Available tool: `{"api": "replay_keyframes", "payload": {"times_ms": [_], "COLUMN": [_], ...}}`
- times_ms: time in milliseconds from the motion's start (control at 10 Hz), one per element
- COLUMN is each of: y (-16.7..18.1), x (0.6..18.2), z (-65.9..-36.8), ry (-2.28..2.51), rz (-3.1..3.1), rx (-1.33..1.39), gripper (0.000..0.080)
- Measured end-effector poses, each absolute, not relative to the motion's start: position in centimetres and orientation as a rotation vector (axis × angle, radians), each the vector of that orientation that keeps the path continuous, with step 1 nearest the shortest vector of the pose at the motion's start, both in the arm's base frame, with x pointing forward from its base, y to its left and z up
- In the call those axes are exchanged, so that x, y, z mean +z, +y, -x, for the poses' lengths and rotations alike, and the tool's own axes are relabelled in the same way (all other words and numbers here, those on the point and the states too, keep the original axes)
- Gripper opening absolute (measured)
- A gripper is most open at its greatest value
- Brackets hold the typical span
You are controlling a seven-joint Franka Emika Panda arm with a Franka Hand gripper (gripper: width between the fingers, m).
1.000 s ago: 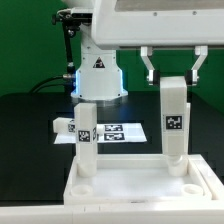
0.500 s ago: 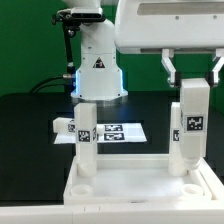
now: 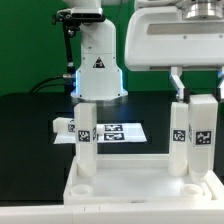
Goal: Assemble desk
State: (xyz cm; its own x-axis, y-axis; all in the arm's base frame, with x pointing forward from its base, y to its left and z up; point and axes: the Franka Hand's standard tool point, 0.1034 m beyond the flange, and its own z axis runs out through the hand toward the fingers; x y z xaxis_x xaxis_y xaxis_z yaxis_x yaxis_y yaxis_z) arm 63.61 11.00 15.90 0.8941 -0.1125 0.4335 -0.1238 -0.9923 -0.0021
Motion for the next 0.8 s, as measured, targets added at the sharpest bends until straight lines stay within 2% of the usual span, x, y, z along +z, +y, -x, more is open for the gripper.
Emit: {"api": "replay_keyframes", "payload": {"times_ms": [600,800], "y": [10.3,10.9], "x": [14.7,13.6], "z": [-63.8,-63.5], "ry": [-0.151,-0.135], "rz": [-3.02,-3.02], "rx": [0.669,0.65], "gripper": [0.0285,0.0285]}}
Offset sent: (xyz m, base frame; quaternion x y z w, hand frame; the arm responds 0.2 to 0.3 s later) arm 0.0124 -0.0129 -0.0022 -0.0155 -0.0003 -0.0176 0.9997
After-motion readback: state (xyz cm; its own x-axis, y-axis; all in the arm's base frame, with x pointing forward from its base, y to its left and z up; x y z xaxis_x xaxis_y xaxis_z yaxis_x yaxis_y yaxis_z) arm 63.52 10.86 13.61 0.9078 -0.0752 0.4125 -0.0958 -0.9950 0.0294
